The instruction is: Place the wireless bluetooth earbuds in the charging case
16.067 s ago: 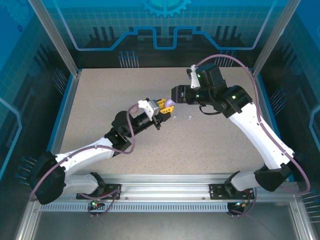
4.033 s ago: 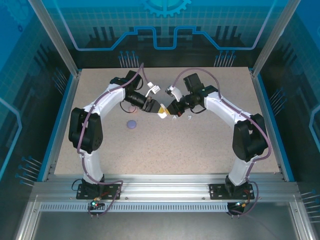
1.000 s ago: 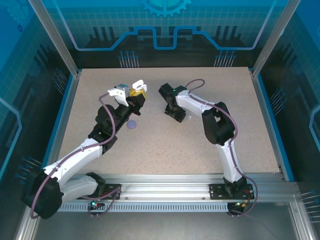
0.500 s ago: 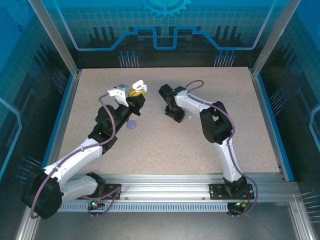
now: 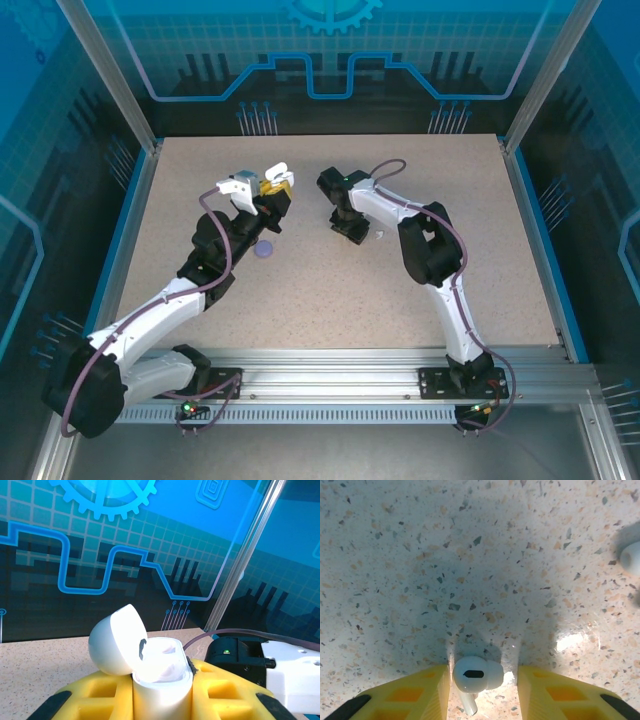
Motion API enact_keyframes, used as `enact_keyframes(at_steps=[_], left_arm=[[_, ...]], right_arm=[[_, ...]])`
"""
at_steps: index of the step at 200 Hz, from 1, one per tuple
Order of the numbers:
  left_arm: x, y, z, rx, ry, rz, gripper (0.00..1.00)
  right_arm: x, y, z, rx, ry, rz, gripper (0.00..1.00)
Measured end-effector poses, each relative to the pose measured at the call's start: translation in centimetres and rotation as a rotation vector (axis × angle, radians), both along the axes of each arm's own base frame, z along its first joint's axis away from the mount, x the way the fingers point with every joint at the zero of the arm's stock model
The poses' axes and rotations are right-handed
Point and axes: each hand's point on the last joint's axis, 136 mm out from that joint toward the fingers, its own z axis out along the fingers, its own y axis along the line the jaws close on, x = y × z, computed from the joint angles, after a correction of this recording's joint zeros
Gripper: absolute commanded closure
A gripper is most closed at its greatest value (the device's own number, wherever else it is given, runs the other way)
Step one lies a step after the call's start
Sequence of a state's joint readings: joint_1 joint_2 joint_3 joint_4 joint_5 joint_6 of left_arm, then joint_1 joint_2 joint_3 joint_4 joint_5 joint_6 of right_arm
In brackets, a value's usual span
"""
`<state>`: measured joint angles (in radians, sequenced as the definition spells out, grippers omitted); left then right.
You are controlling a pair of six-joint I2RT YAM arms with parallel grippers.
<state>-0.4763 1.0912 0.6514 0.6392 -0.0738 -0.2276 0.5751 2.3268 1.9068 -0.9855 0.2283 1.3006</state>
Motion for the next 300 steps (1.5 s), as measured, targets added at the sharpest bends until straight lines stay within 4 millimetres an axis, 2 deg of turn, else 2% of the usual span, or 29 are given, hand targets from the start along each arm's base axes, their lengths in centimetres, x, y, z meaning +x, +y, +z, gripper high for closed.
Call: enact_keyframes(at_steps=[70,115,197,222,259,278,300], left_arm=[[0.0,-0.3,-0.2,0.003,0.002,-0.014,1.0],[-0.2,-0.7,-0.2,0.007,0.003,-0.042,1.0],[-0.5,-1.3,-0.2,0.025,-0.008,-0.077,1.0],[-0.5,-1.2,-0.2,0.044,-0.019,-0.074,1.0],[-0.7,-1.2,0.0,0.054,-0.031,-0.072,1.0],[-0.8,-1.1,0.2,0.052,-0.036,-0.072,1.0],[-0.8,-1.1,0.1,0.06,-0.035,-0.071,1.0]], right_arm=[[0.2,0.0,0.0,-0.008,0.007,0.043,0.64],[0.6,0.2,0.1,-0.012,-0.009,0.126,0.73],[1.4,0.3,0.4,-0.014,-0.102,0.279,0.75],[2.0,0.5,1.2,-0.008,-0.168,0.313,0.75],[3.0,0.8,4.4,0.001,-0.275,0.357,0.75],[2.8,1.0,5.5,-0.003,-0.315,0.382,0.75],[2.2,1.1,5.8,-0.005,-0.325,0.405,0.75]])
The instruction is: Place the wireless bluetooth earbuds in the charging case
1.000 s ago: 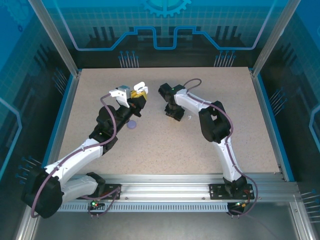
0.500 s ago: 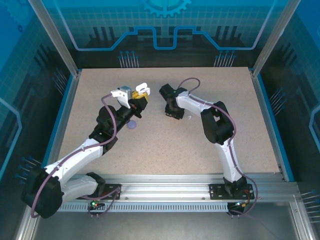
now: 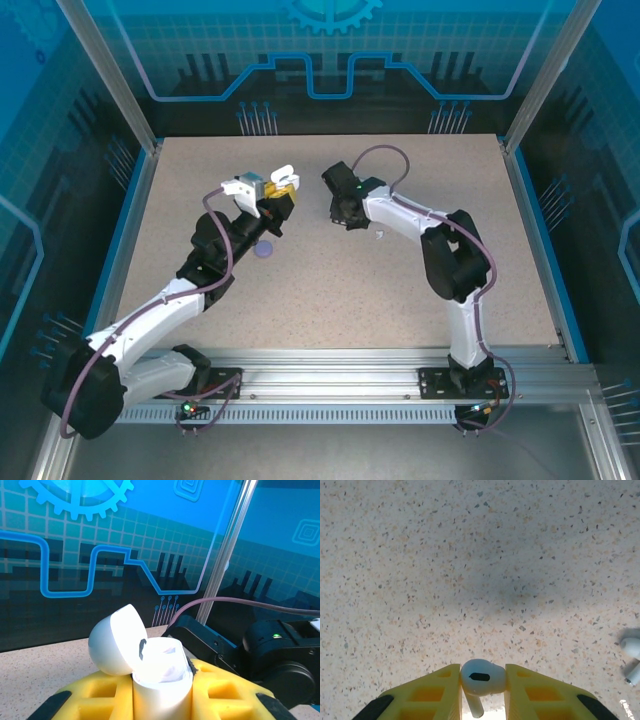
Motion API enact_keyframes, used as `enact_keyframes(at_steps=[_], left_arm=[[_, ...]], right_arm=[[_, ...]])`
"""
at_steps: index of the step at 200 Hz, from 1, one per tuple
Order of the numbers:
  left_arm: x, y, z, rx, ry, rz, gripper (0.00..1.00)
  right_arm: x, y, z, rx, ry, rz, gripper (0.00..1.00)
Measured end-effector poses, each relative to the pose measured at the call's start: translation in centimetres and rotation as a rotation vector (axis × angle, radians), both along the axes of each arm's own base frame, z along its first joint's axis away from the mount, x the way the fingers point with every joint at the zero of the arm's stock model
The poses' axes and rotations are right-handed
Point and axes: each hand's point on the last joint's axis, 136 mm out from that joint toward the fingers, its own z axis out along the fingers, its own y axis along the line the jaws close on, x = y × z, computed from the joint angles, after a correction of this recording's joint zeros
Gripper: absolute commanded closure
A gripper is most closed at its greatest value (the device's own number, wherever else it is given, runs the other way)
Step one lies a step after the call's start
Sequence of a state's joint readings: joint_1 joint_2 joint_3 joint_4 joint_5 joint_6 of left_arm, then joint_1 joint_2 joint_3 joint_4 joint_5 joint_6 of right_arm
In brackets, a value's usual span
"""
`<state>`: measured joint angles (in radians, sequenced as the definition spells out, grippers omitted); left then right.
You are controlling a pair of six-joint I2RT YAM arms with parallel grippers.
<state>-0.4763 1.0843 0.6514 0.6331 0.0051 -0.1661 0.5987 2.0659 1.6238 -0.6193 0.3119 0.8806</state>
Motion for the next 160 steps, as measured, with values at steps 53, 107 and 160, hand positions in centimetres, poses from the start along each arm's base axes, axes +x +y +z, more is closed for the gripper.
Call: enact_keyframes(at_steps=[53,107,160], left_arm=[[-0.1,0.0,-0.1,0.011,0.003,0.001,1.0],[-0.2,0.1,-0.1,0.012,0.006,0.001,1.0],[-0.2,0.0,-0.1,0.012,0.006,-0.001,1.0]], right_arm=[[-3.1,0.2,-2.3,-0.062,0.069,0.059,0.76],[-7.6,0.1,-5.7,-0.137,0.173,0.116,0.76],[-8.0,0.3,-5.7,-0.126,0.186,0.127,0.67]])
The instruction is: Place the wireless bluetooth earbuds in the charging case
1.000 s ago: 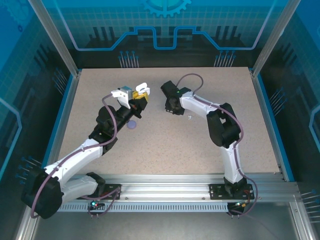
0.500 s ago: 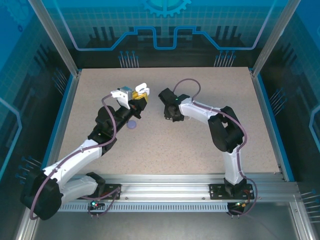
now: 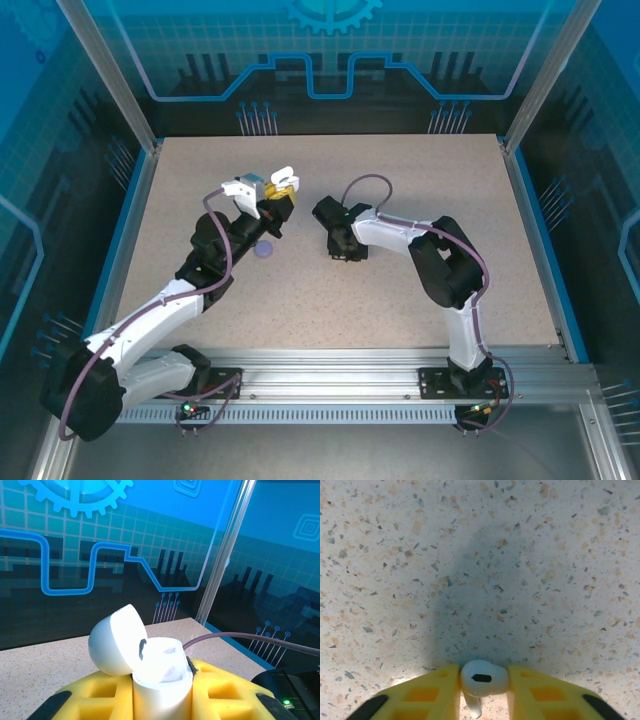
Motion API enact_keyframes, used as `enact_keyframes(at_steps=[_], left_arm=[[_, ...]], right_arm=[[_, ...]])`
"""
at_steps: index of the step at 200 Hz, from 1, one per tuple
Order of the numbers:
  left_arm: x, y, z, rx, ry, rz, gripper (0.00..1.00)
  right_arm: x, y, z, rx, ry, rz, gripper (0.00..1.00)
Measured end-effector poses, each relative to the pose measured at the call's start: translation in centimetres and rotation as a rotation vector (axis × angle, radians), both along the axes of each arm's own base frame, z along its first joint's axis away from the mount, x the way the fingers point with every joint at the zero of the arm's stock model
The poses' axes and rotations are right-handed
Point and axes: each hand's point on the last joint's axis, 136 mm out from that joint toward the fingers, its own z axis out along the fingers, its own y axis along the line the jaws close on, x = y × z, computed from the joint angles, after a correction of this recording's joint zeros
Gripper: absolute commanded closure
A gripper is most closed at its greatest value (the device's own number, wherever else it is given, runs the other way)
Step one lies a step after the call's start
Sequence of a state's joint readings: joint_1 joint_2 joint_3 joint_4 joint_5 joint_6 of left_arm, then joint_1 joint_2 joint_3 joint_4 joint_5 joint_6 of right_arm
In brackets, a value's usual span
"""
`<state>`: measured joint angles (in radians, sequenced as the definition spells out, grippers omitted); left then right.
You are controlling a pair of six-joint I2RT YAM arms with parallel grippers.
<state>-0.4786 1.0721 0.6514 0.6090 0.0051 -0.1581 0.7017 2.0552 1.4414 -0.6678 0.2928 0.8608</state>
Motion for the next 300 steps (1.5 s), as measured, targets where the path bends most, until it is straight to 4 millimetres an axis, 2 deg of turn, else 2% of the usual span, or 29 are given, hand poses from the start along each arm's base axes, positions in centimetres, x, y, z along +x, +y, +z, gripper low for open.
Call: enact_keyframes(at_steps=[62,128,185,300], left_arm=[[0.0,0.0,0.0,0.001,0.001,-0.001,1.0],[0.0,-0.1,0.0,0.004,0.0,-0.003,1.0],[0.0,-0.1,-0.1,0.004,0.0,-0.004,1.0],[0.2,-0.2,-0.4,0.008,0.008,-0.005,1.0]], right_arm=[[-0.4,-0.1,0.1,0.0,0.036,0.01,0.62],[1.0,-0.7,0.5,0.029,0.047,-0.005,0.62],[0.8,-0.8,0.0,0.027,0.07,-0.012,0.61],[0.8,-0.4,-0.1,0.013,0.092,-0.03,0.67]])
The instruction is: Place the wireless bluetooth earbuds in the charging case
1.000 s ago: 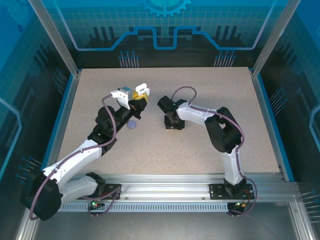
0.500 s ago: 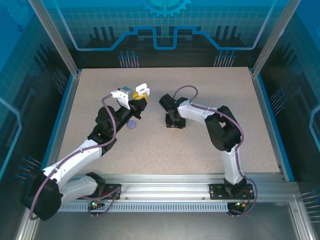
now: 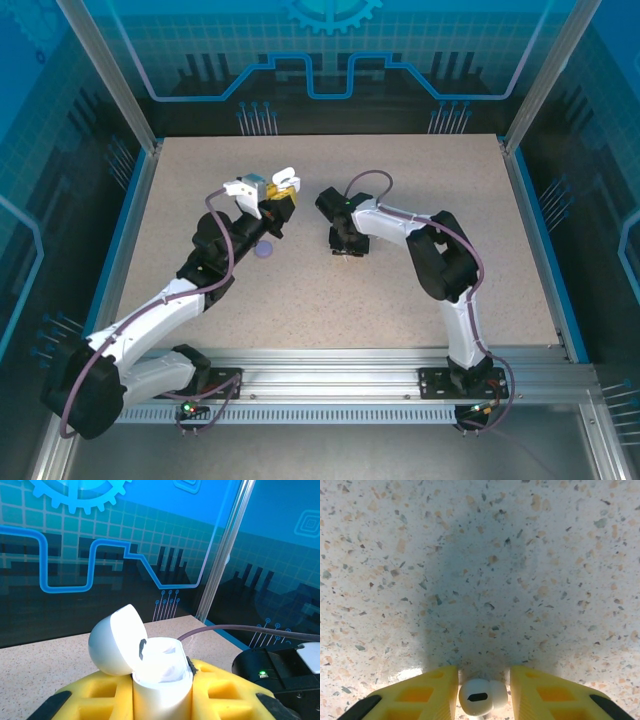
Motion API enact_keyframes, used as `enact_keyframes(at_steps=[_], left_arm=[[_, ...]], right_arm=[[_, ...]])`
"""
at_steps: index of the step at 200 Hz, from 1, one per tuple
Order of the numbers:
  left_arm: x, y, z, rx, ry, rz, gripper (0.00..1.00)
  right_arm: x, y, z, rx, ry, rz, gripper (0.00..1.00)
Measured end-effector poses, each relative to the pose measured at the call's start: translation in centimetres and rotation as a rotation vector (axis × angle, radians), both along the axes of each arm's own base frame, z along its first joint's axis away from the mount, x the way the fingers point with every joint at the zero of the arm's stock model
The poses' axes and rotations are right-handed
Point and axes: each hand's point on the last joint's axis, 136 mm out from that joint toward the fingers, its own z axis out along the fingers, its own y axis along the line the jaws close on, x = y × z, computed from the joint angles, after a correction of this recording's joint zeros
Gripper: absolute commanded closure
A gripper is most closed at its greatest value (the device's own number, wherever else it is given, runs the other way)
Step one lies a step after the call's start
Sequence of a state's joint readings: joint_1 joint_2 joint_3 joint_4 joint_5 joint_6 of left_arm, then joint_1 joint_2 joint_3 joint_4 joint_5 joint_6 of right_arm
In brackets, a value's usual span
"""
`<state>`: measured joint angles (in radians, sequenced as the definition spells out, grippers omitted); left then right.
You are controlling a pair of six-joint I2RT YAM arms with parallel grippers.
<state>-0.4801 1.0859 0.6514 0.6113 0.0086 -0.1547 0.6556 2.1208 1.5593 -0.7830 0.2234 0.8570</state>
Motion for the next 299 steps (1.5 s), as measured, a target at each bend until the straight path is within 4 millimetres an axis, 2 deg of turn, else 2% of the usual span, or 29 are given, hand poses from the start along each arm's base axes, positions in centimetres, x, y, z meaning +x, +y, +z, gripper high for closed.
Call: enact_keyframes(at_steps=[33,95,136,174,203,232,299], left_arm=[[0.0,0.0,-0.1,0.001,0.003,0.0,1.0],[0.0,0.0,-0.1,0.002,0.003,0.0,1.0],[0.0,0.0,-0.1,0.001,0.003,0.0,1.0],[0.0,0.0,-0.1,0.003,0.004,-0.001,1.0],[0.0,-0.1,-0.1,0.008,-0.001,-0.004,1.0],[-0.1,-0.2,0.3,0.026,-0.031,-0.009,1.0],[-0.5,-1.6,1.1,0.117,-0.166,-0.068,1.0]], right_arm=[[0.0,0.0,0.0,-0.001,0.004,-0.011,0.68],[0.0,0.2,0.0,0.004,0.0,-0.025,0.77],[-0.2,0.0,0.1,0.024,-0.029,-0.032,0.77],[-0.8,-0.4,1.5,0.046,-0.058,-0.036,0.77],[-0.2,-0.2,4.7,0.102,-0.14,-0.037,0.77],[0.2,-0.3,9.2,0.171,-0.258,-0.035,0.76],[0.7,-0.4,24.4,0.399,-0.643,0.03,0.75]])
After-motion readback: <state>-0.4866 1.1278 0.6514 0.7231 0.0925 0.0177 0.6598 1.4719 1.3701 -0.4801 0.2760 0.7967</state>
